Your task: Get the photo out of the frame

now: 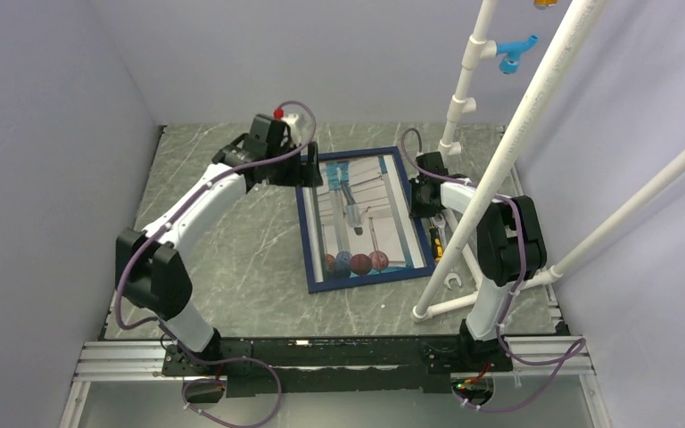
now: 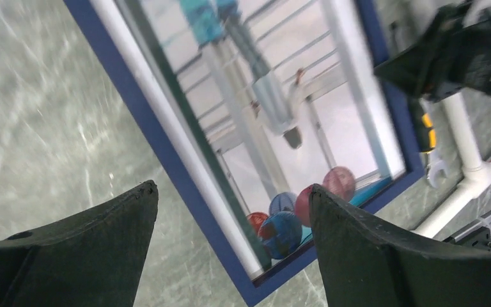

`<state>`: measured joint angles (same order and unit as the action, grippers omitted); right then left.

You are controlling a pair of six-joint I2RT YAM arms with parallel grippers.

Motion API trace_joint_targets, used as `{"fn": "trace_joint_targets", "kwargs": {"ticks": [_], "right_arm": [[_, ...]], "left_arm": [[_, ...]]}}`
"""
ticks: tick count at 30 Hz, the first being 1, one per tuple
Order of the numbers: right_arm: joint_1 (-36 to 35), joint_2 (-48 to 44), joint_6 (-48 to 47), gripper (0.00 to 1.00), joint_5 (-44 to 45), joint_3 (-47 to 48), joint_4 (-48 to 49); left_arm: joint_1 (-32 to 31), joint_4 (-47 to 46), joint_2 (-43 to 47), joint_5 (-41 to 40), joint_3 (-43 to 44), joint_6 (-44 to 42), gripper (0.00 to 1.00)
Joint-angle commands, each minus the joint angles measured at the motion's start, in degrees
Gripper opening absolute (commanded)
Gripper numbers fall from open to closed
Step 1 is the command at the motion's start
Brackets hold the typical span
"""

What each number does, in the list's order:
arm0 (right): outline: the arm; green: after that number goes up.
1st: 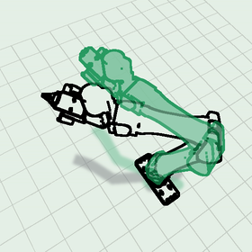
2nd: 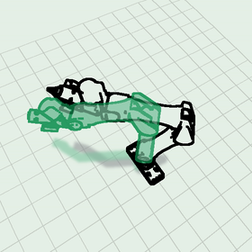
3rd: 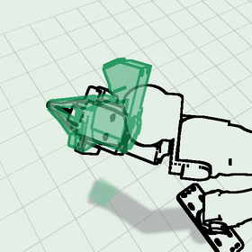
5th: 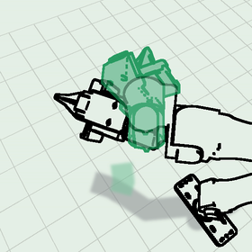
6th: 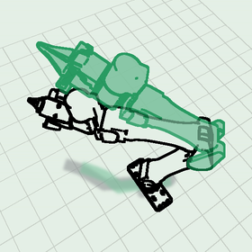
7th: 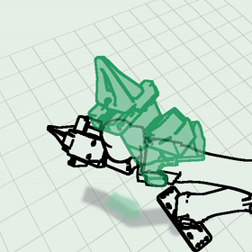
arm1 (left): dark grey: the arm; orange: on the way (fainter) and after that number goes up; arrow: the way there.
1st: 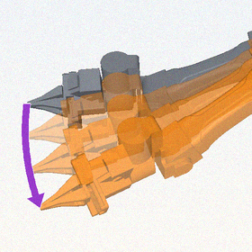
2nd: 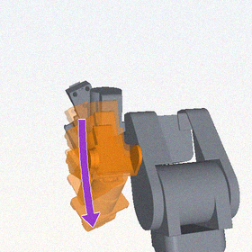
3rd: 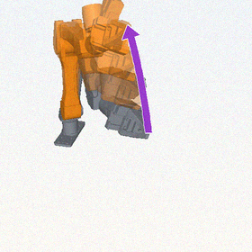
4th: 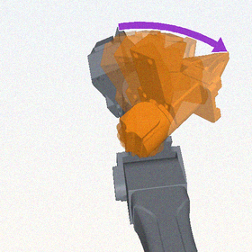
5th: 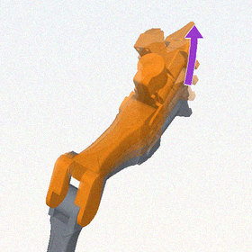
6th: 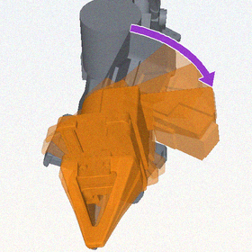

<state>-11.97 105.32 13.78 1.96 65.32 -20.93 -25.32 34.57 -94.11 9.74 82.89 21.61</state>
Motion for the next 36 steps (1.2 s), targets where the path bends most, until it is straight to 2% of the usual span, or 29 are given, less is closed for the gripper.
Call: {"fn": "trace_joint_targets", "kwargs": {"ticks": [1,4,8,15,22,26,30,36], "right_arm": [[-1.0,1.9,-2.6,0.19,5.2,2.4,-0.5],[-2.1,1.1,-4.2,0.14,6.5,3.2,-1.1],[-2.2,0.1,-5.5,0.01,7.1,4.9,-3.0],[-3.0,-1.8,-6.8,0.00,6.0,9.2,-7.1],[-5.0,-3.0,-5.7,0.00,0.4,14.7,-11.7],[-7.1,-3.6,-1.7,0.00,-2.9,14.7,-10.0],[-8.8,-4.2,3.0,0.00,-6.1,12.2,-5.7],[-11.7,-4.7,7.1,0.00,-9.3,9.5,-0.2]], "left_arm": [[1.0,3.0,3.2,-0.1,6.5,-6.7,0.90],[2.1,2.3,3.5,-0.8,5.9,-8.4,0.90],[4.2,-1.1,4.5,1.7,0.7,-8.2,0.89],[4.9,-1.9,2.2,3.8,-2.4,-7.5,0.89],[4.9,-4.1,4.4,5.2,-4.6,-7.0,0.87],[4.9,-7.4,5.9,10.9,-6.9,-1.4,0.86],[5.1,-15.9,5.7,18.5,-9.9,8.1,0.86],[5.3,-31.0,-1.7,26.6,-11.1,22.9,0.83]]}}
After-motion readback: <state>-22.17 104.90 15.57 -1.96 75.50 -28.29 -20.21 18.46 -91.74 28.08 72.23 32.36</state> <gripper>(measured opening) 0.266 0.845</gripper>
